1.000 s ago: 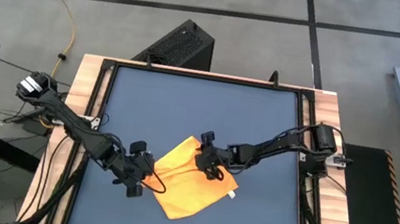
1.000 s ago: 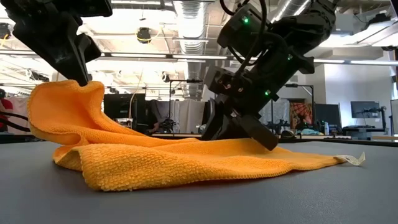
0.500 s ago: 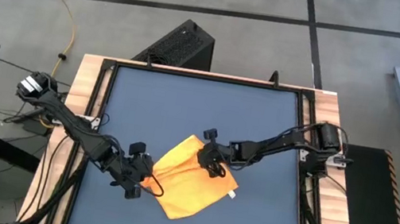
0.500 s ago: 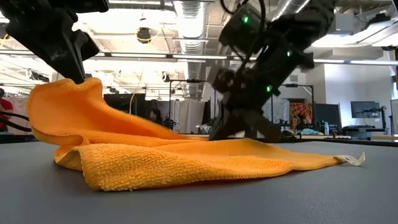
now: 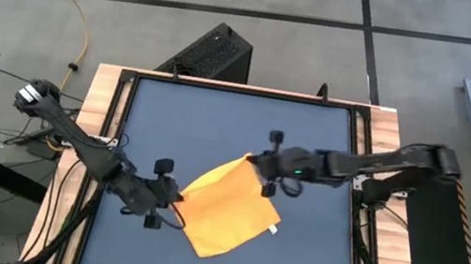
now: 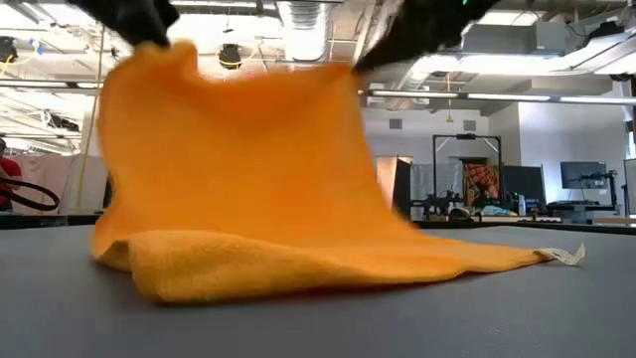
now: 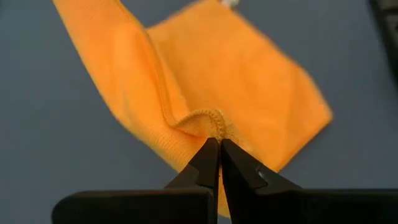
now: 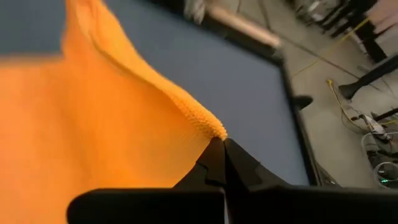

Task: Roll towel
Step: Fold the orange microfiber towel

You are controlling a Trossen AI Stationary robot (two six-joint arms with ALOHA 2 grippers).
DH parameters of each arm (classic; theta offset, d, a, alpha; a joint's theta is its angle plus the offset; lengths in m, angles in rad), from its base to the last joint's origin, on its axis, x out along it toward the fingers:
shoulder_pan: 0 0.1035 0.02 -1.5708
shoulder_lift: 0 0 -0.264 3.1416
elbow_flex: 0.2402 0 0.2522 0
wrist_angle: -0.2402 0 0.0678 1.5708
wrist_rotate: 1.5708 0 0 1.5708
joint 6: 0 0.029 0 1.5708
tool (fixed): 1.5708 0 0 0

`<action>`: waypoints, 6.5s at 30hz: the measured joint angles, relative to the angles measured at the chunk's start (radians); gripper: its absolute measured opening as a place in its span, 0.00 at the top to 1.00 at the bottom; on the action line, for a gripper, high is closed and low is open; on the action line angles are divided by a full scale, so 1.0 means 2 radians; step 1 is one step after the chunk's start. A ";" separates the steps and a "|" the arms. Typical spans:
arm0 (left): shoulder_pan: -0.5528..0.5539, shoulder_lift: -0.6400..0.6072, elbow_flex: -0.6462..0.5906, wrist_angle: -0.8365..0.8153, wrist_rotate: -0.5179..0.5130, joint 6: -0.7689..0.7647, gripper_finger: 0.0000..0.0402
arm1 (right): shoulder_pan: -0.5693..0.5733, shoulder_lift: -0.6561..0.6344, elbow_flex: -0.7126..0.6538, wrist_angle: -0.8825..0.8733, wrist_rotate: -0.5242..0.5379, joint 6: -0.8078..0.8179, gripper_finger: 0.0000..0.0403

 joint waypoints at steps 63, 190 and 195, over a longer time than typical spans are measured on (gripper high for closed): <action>0.209 -0.083 -0.160 0.118 0.028 -0.026 1.00 | -0.182 0.142 0.079 -0.138 0.005 0.159 0.78; 0.428 0.258 -0.065 0.391 0.187 0.151 0.69 | 0.178 0.078 -0.077 -0.367 0.010 0.722 0.52; 0.441 0.274 -0.032 0.350 0.160 0.151 0.57 | 0.177 0.091 -0.079 -0.377 0.010 0.726 0.41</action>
